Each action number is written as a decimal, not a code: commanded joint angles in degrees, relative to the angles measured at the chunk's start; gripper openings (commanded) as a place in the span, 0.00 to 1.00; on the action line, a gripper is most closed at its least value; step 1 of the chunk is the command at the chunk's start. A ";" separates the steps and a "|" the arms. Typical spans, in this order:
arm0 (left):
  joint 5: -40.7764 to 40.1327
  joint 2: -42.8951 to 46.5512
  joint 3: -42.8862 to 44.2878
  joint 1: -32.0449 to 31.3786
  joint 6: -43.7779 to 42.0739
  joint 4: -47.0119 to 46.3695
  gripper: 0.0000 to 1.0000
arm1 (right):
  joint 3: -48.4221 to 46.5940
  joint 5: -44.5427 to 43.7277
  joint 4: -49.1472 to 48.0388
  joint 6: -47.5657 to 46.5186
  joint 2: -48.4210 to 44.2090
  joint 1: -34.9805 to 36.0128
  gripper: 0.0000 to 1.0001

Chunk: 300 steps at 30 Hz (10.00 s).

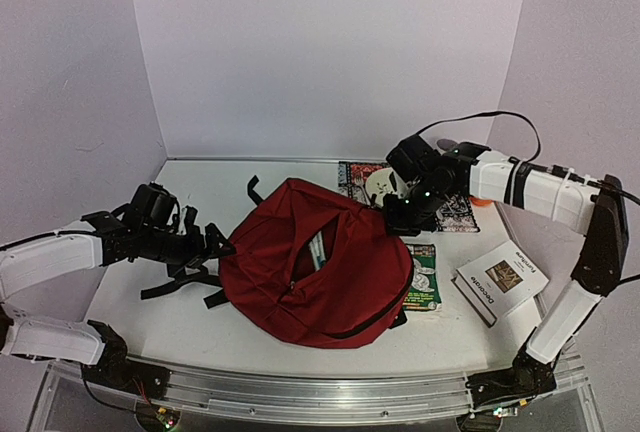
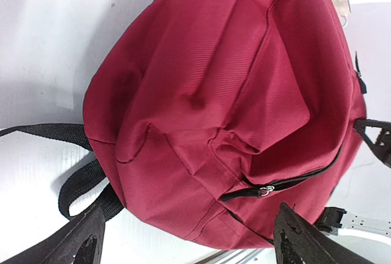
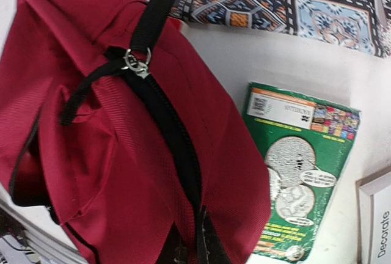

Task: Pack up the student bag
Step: Adjust the student bag at the center of the board, then hold the lower front pocket of the student bag, then grab the lower front pocket of the student bag, then zip the lower front pocket of the student bag, then hold the lower front pocket of the student bag, then zip the lower front pocket of the student bag, then grab the largest pocket of the student bag.

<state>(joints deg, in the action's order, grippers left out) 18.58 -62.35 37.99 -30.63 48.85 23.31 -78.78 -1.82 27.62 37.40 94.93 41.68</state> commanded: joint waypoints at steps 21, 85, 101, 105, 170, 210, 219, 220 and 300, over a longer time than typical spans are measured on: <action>0.67 -9.15 -6.60 -8.12 10.17 -19.04 0.91 | -15.09 -14.60 5.23 -11.34 7.66 19.93 0.59; 3.61 -4.96 -2.83 -9.71 11.70 -20.02 0.00 | -23.36 -20.10 -1.06 -46.69 32.64 29.77 0.45; -1.83 -5.29 -4.63 -9.71 9.90 -17.14 0.00 | -19.06 -17.38 -6.52 -44.64 24.37 28.57 0.01; -4.04 -5.74 -5.61 -9.71 9.14 -16.08 0.00 | -16.15 -13.20 -9.00 -41.88 19.86 26.56 0.01; -15.47 -6.73 -12.10 -8.76 5.79 -12.76 0.00 | -0.35 -18.77 -16.10 -11.44 6.76 14.23 0.00; -12.01 -0.18 7.10 -10.78 -18.21 -12.28 0.87 | -3.29 -10.39 -25.98 -11.60 8.58 9.88 0.00; -17.86 -14.36 17.19 -21.72 -26.53 -13.80 0.87 | -2.53 -9.69 -26.83 -11.32 8.09 9.91 0.00; -17.99 -15.95 17.85 -22.28 -27.13 -13.96 0.87 | -2.46 -9.69 -26.95 -11.30 8.03 9.91 0.00; -34.65 -15.77 8.63 -26.14 -33.38 -9.16 0.00 | -10.03 17.39 -31.67 -8.90 25.77 -0.13 0.51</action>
<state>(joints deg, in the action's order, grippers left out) -16.10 -78.81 46.93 -56.95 14.77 16.84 -85.03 12.89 -4.52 27.76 119.06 41.43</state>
